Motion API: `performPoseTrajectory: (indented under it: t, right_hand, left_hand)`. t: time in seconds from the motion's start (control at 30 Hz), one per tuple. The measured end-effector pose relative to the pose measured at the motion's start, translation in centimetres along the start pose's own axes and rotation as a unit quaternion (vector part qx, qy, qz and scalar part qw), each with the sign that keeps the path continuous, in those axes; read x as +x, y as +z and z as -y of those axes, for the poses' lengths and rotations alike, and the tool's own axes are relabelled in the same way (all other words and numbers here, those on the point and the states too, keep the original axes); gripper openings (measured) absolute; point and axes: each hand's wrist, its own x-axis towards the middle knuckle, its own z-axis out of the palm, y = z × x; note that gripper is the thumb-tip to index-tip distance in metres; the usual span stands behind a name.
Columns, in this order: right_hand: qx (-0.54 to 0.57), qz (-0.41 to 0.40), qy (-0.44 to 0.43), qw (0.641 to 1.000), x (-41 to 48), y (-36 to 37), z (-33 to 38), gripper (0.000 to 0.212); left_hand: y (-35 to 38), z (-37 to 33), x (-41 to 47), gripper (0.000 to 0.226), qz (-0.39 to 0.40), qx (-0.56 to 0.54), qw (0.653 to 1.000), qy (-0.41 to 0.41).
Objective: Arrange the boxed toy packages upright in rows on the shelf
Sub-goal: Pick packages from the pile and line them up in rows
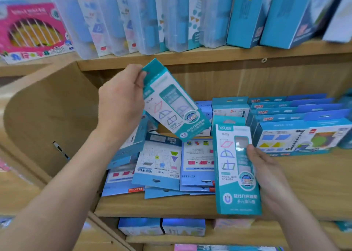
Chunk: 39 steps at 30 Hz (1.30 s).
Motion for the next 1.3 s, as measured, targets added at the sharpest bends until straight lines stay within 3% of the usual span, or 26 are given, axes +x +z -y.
performPoseTrajectory:
  t: [0.2,0.37,0.57,0.67,0.8,0.9,1.03,1.2,1.3]
  right_hand:
    - [0.01,-0.003,-0.039,0.999,0.4,-1.3,1.2,0.016]
    - [0.011,0.019,-0.14,0.99,0.4,-3.7,4.1,0.043]
    - [-0.01,-0.021,-0.213,0.977,0.0,-8.8,7.4,0.03]
    - [-0.037,-0.094,-0.24,0.965,-0.1,-10.8,8.0,0.02]
    - [-0.117,-0.225,-0.248,0.935,0.6,-13.9,7.7,0.027]
    - [-0.163,-0.275,-0.237,0.918,1.2,-16.8,7.7,0.027]
    - [-0.194,-0.255,-0.194,0.927,1.7,-20.6,8.5,0.057]
    - [-0.267,-0.142,-0.223,0.926,2.1,-25.7,10.5,0.096]
    - [-0.294,-0.132,-0.241,0.915,2.8,-29.2,11.5,0.123]
  left_hand:
    - [-0.3,-1.5,1.7,0.022,-0.005,-0.084,0.996,-0.005]
    - [0.2,-3.9,2.9,0.022,0.02,-0.137,0.99,0.031]
    - [1.9,-8.4,3.3,0.022,0.037,-0.203,0.974,0.097]
    - [3.3,-11.0,3.2,0.021,0.054,-0.218,0.966,0.131]
    - [5.7,-14.4,2.4,0.021,0.09,-0.22,0.955,0.176]
    - [7.7,-17.4,1.2,0.028,0.129,-0.225,0.945,0.198]
    - [10.5,-21.6,-0.6,0.032,0.153,-0.225,0.936,0.222]
    - [14.2,-27.1,-2.7,0.017,0.174,-0.228,0.931,0.225]
    - [16.3,-30.4,-3.8,0.016,0.188,-0.223,0.93,0.224]
